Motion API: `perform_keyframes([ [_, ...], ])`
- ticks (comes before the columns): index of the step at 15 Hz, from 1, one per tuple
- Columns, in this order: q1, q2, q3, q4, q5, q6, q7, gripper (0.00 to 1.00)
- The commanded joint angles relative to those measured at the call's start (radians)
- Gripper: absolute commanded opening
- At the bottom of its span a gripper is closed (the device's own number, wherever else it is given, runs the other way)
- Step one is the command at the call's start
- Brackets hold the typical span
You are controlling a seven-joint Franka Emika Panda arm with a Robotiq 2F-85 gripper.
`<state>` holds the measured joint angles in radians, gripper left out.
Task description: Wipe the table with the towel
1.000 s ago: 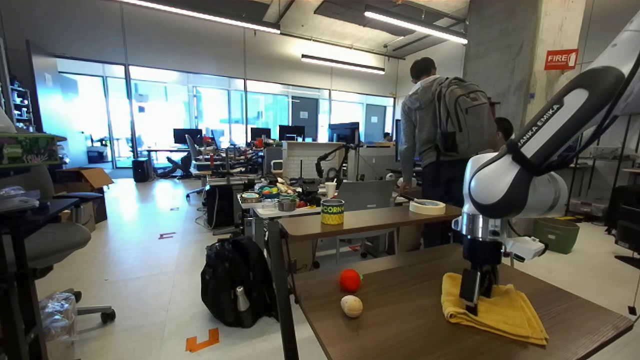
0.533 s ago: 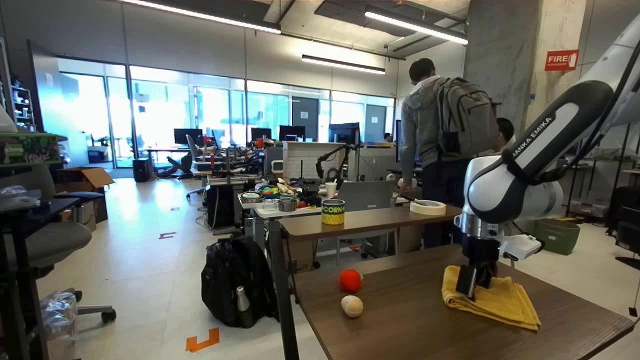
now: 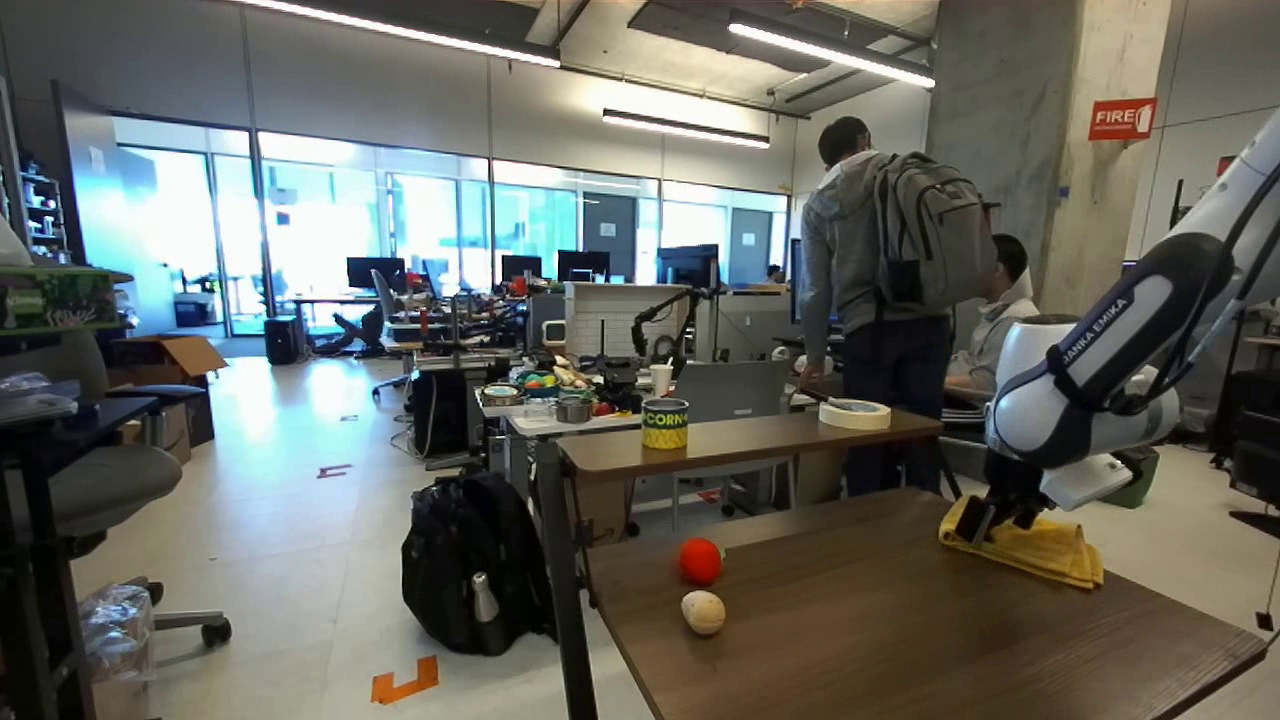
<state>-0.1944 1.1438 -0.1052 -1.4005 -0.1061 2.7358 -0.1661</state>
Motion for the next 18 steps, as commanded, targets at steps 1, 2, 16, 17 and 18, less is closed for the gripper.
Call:
perform_keyframes([
  [1,0.043,0.109,-0.026,0.092,0.003,0.068,0.08,1.0],
  [2,0.058,0.109,-0.024,0.094,-0.004,0.082,0.083,1.0],
  [16,0.122,0.104,0.049,0.092,0.008,0.202,0.053,1.0],
  [17,0.104,0.098,0.036,0.087,0.011,0.205,0.059,1.0],
  [18,0.104,0.099,0.006,0.089,0.013,0.218,0.082,1.0],
])
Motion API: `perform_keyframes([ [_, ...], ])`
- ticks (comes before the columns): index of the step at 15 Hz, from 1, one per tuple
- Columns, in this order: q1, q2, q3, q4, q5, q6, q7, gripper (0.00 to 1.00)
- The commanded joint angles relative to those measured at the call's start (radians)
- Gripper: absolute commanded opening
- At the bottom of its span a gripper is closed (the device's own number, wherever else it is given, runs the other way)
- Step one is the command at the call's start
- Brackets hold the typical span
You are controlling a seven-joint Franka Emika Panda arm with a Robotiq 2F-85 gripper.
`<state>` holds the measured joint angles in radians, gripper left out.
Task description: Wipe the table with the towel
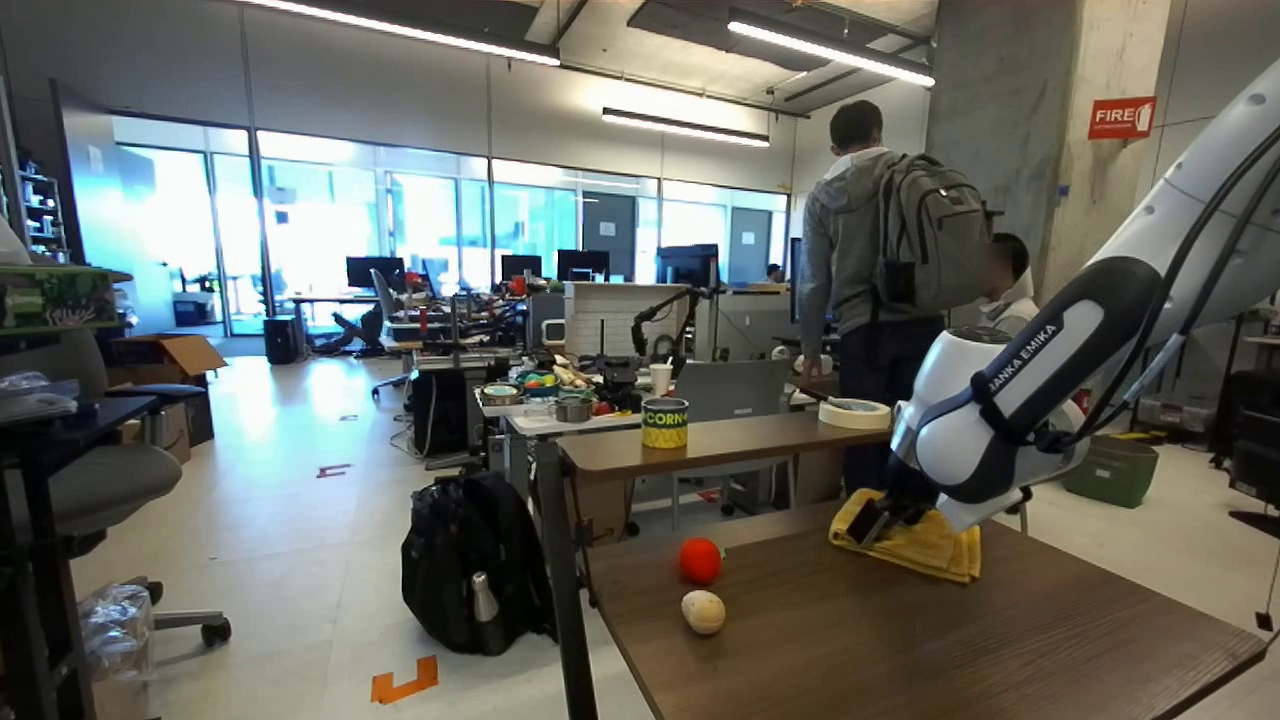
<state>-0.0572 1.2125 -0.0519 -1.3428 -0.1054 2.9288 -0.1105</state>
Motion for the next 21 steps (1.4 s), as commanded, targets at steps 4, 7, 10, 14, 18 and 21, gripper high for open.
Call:
perform_keyframes([
  [4,-0.097,0.034,-0.046,0.049,0.012,-0.022,0.016,1.0],
  [7,-0.073,-0.061,0.01,-0.095,-0.015,-0.093,-0.044,1.0],
  [10,-0.054,-0.156,0.046,-0.258,-0.047,-0.069,-0.108,1.0],
  [14,-0.036,-0.285,0.111,-0.464,-0.088,-0.079,-0.195,1.0],
  [18,-0.071,-0.423,0.186,-0.681,-0.113,-0.133,-0.304,1.0],
  [21,-0.114,-0.515,0.203,-0.793,-0.074,-0.215,-0.327,1.0],
])
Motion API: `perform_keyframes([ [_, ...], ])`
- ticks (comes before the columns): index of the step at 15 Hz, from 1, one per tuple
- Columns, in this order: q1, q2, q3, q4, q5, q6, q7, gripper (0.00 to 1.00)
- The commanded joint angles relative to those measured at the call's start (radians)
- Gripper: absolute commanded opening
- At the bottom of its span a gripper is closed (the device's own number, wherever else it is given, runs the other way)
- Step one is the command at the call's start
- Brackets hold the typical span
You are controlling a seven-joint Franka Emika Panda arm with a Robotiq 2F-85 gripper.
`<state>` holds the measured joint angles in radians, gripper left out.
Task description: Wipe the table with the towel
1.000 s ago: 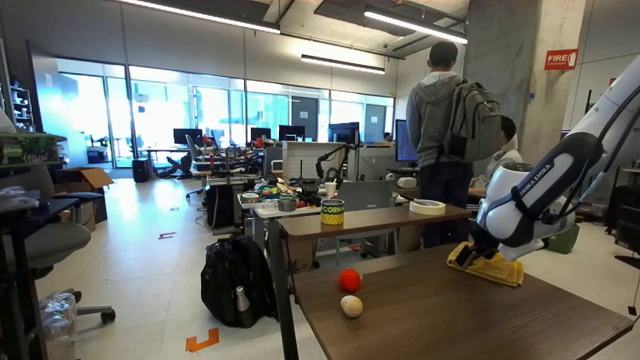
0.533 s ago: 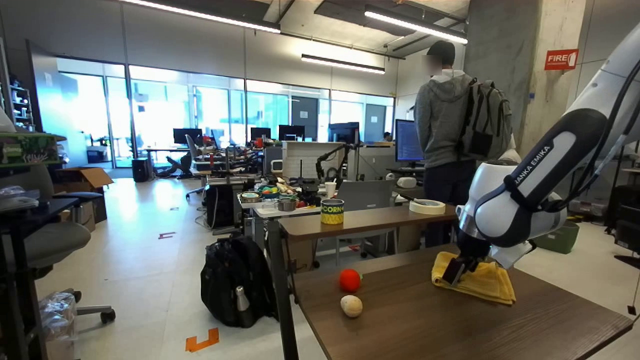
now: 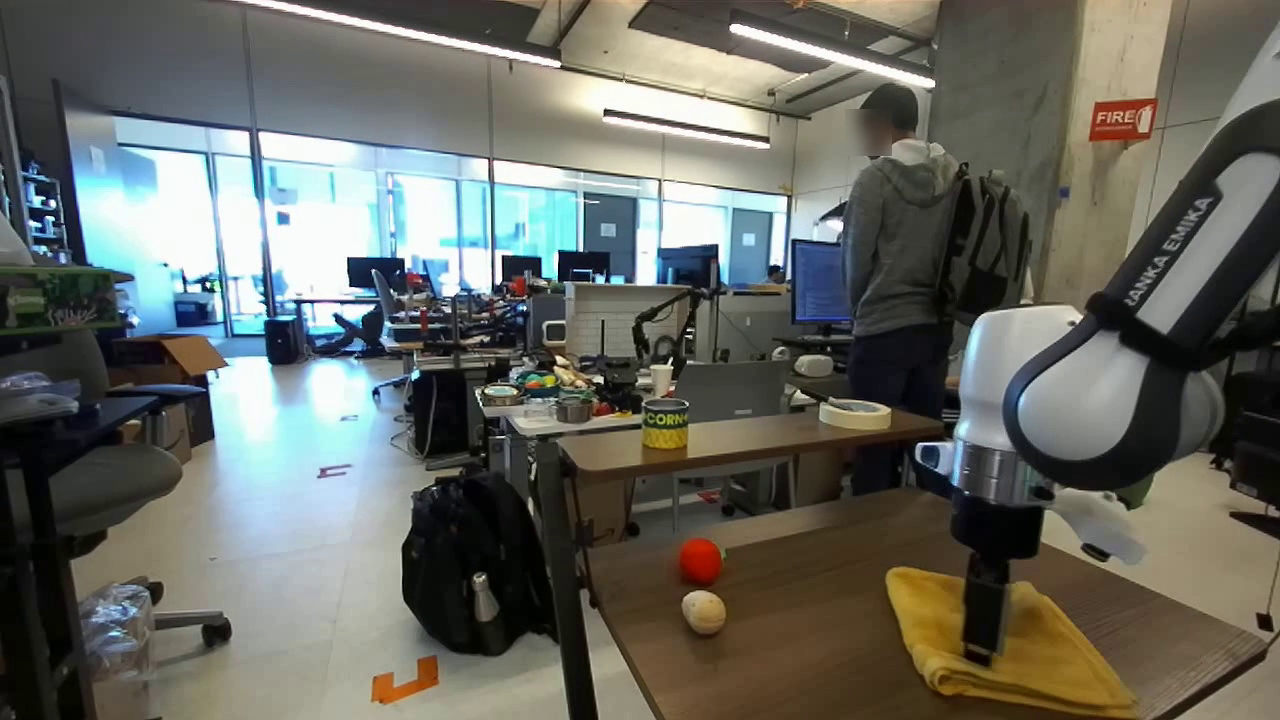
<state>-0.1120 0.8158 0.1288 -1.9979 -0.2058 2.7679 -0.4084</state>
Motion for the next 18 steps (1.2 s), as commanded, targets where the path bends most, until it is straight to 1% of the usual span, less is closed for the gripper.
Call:
perform_keyframes([
  [1,-0.076,-0.118,0.016,-0.128,0.06,-0.063,-0.001,1.0],
  [2,-0.085,-0.086,-0.004,-0.08,0.089,-0.054,0.026,1.0],
  [3,-0.075,-0.069,-0.037,-0.046,0.098,-0.061,0.052,1.0],
  [4,-0.082,-0.034,-0.058,0.009,0.112,-0.104,0.067,1.0],
  [5,-0.088,0.021,-0.093,0.071,0.114,-0.082,0.086,1.0],
  [8,-0.11,0.145,-0.165,0.234,0.134,-0.115,0.158,1.0],
  [10,-0.115,0.186,-0.182,0.311,0.166,-0.158,0.227,1.0],
  [12,-0.125,0.195,-0.182,0.354,0.187,-0.18,0.263,1.0],
  [14,-0.136,0.181,-0.179,0.372,0.209,-0.177,0.29,1.0],
  [16,-0.131,0.188,-0.187,0.397,0.224,-0.149,0.33,1.0],
  [18,-0.106,0.201,-0.218,0.428,0.226,-0.122,0.399,1.0],
])
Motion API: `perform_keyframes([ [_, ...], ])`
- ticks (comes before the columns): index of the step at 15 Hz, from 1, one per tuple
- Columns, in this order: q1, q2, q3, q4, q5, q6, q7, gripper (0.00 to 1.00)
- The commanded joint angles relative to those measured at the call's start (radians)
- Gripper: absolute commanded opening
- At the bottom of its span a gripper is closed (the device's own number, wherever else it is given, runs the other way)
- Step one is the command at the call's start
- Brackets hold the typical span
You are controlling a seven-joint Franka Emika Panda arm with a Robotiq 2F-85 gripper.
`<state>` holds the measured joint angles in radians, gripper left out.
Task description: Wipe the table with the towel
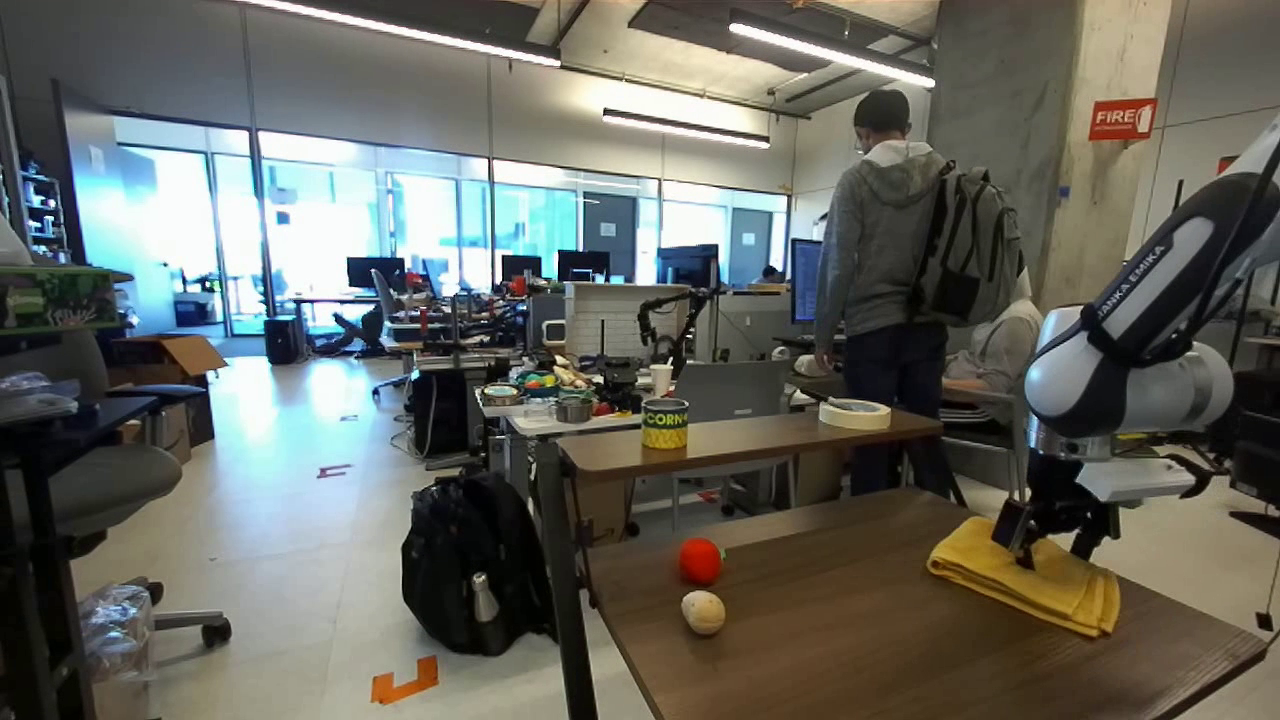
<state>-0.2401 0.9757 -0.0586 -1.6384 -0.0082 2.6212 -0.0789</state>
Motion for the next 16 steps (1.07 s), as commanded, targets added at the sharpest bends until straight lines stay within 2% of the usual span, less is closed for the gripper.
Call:
perform_keyframes([
  [1,0.027,0.049,-0.044,0.087,0.026,0.025,0.099,1.0],
  [5,0.05,0.083,-0.057,0.136,0.016,-0.018,0.154,1.0],
  [10,0.107,0.019,-0.046,0.08,0.003,0.042,0.149,1.0],
  [16,0.144,-0.048,-0.027,0.019,0.007,0.128,0.137,1.0],
])
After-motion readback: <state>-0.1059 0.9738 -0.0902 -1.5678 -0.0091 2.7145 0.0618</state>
